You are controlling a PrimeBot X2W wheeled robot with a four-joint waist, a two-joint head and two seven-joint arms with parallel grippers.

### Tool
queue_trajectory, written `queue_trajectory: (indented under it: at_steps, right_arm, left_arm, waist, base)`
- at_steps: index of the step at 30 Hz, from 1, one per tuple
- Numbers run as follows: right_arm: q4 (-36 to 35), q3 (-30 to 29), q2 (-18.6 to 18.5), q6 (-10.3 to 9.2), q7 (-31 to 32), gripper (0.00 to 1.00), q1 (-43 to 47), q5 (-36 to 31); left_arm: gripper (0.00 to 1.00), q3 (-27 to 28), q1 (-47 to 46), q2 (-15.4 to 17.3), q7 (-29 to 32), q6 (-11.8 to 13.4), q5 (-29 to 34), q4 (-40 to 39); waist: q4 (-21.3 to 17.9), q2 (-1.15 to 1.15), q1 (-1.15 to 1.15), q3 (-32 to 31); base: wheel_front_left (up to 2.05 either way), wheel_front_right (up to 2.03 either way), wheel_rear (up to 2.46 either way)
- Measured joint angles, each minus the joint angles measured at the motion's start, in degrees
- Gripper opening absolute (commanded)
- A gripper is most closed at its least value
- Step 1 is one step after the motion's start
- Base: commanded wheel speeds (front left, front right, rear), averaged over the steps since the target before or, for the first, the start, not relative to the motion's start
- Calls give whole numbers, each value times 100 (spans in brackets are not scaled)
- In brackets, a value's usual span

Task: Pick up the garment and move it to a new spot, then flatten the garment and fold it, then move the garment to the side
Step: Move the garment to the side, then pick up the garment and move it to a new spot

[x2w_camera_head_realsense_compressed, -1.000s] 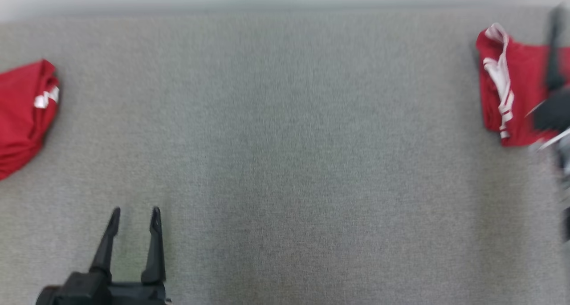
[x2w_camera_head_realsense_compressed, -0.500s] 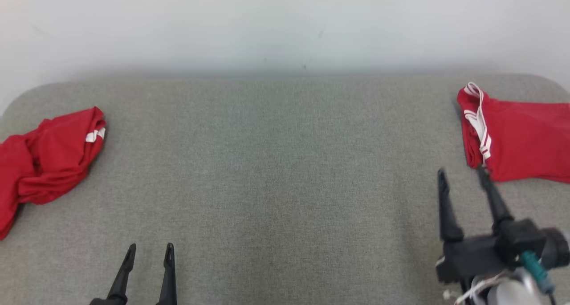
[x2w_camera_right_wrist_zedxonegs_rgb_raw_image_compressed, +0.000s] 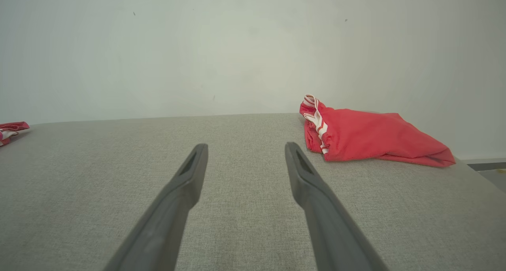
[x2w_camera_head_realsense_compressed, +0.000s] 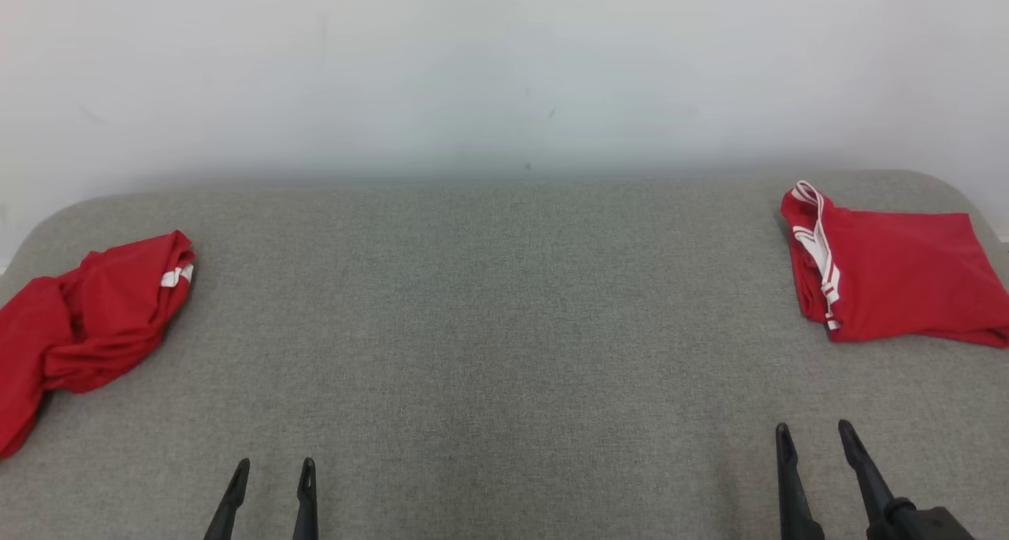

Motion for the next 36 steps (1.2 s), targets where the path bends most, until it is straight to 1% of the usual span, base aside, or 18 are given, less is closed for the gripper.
queue_trajectory:
  at_steps: [2, 8, 9, 13, 36]
  right_arm:
    - [0, 59, 5, 0, -1, 100, 64, 101]
    - [25, 347, 13, 0, -1, 100, 155, 138]
    - [27, 349, 12, 0, -1, 100, 154, 145]
    - [55, 358, 10, 0, -1, 100, 153, 194]
    - [227, 269, 11, 0, -1, 100, 151, 193]
  left_arm:
    - [100, -8, 7, 1, 0, 19, -9, 4]
    - [100, -15, 34, 0, 0, 108, -32, 1]
    - [100, -15, 37, -1, 0, 152, -33, 2]
    - [100, -16, 48, 0, 0, 197, -34, 4]
    - [100, 9, 61, -1, 0, 222, -7, 20]
  waist:
    - [-8, 0, 0, -26]
    - [-23, 0, 0, -52]
    - [-23, 0, 0, -53]
    - [-3, 0, 0, -56]
    - [64, 1, 0, -64]
  base:
    - [0, 0, 0]
    - [0, 0, 0]
    - [0, 0, 0]
    - [0, 0, 0]
    - [0, 0, 0]
